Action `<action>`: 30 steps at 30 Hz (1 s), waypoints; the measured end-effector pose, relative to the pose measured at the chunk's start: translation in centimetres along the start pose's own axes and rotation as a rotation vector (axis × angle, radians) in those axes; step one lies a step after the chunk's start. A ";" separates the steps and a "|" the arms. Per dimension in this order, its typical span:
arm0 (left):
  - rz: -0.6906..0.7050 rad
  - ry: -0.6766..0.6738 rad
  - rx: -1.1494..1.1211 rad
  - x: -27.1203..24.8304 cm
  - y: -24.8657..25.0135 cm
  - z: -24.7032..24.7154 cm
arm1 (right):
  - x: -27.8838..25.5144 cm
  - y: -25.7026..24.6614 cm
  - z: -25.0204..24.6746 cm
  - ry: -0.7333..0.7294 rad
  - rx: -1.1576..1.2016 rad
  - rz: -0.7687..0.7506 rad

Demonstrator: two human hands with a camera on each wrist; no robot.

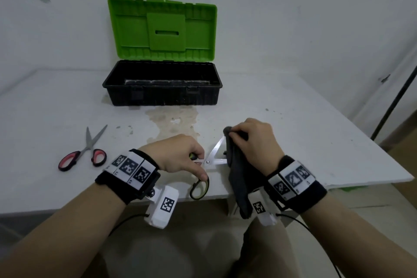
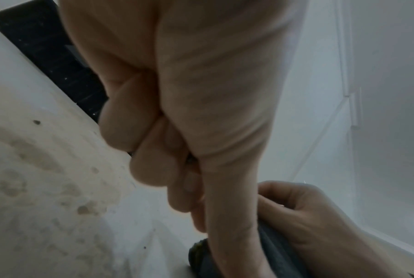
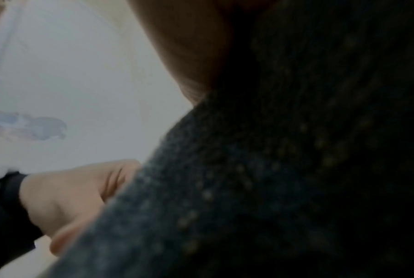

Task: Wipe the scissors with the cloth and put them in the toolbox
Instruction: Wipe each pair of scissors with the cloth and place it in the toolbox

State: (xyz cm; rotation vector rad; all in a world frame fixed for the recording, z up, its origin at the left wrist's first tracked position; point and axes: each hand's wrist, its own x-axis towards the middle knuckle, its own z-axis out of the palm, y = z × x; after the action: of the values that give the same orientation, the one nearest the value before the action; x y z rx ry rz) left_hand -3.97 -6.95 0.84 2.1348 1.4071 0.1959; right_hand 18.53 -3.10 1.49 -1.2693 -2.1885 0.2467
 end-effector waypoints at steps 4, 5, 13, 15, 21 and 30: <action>-0.008 0.034 0.002 0.3 0.4 -0.7 | -0.8 -0.9 -0.9 0.037 0.047 -0.137; -0.006 0.047 0.019 0.4 0.7 -0.9 | -1.2 -1.3 -0.6 0.003 0.063 -0.195; -0.018 0.109 0.118 0.3 1.2 -0.8 | -2.9 -1.7 1.6 -0.086 0.025 -0.340; -0.015 0.100 0.142 0.2 1.3 -0.8 | -2.4 -1.3 1.3 -0.054 0.025 -0.293; -0.023 0.026 0.068 0.0 1.2 -0.7 | 0.1 1.5 -0.7 0.140 0.034 0.041; -0.031 0.043 0.030 0.2 1.5 -1.0 | -3.5 -1.4 -1.6 -0.014 0.025 -0.289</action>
State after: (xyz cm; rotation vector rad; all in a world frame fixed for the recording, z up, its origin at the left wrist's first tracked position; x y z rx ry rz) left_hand -3.14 -6.82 2.42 2.1435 1.4751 0.2109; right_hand 19.68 -6.97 1.97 -0.9249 -2.3382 0.1661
